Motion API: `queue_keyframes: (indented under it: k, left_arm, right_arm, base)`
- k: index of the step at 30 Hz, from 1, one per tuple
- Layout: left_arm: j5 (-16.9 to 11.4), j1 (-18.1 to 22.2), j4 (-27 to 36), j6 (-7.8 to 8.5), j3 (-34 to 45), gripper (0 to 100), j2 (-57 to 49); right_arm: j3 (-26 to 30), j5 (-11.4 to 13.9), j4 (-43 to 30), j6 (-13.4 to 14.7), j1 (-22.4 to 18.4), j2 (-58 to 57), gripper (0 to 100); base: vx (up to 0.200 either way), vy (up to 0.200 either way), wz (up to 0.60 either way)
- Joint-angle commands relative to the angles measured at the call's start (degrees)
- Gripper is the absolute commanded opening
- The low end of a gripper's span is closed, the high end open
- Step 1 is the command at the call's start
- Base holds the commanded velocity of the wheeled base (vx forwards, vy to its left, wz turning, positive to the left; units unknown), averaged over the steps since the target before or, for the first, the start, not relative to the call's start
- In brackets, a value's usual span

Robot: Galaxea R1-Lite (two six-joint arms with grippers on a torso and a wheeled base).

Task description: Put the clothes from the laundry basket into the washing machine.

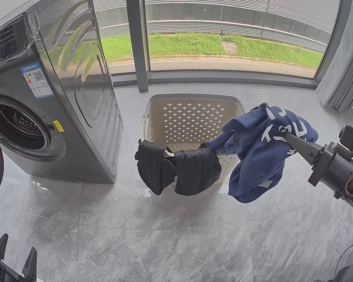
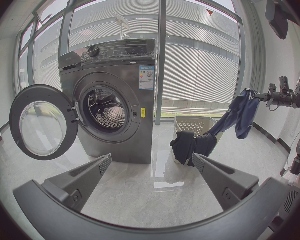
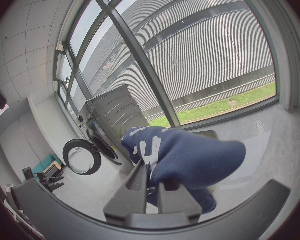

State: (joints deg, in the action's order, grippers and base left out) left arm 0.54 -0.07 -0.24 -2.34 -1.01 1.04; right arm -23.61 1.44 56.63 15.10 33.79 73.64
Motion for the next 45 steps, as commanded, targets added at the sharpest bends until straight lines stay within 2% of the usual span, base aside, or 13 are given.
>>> queue_keyframes:
  k: [1,32,41,45]
  left_arm:
    - [0.0,0.0,0.0,-0.03,1.0,100,-0.7]
    - [0.0,0.0,0.0,0.06,1.0,100,-0.7]
    - [-0.1,0.0,0.0,0.14,1.0,100,-0.7]
    - [-0.1,0.0,0.0,0.14,1.0,100,-0.7]
  right_arm:
    - [0.1,0.1,0.5,0.0,0.3,0.0,0]
    - [0.5,0.2,1.0,0.0,0.8,0.5,0]
    - [0.4,0.2,1.0,0.0,0.8,0.6,0]
    - [0.4,0.2,1.0,0.0,0.8,0.6,0]
  base:
    - [0.000,0.200,0.00]
    - [0.000,0.200,0.00]
    - [0.000,0.000,0.00]
    - [-0.200,0.000,0.00]
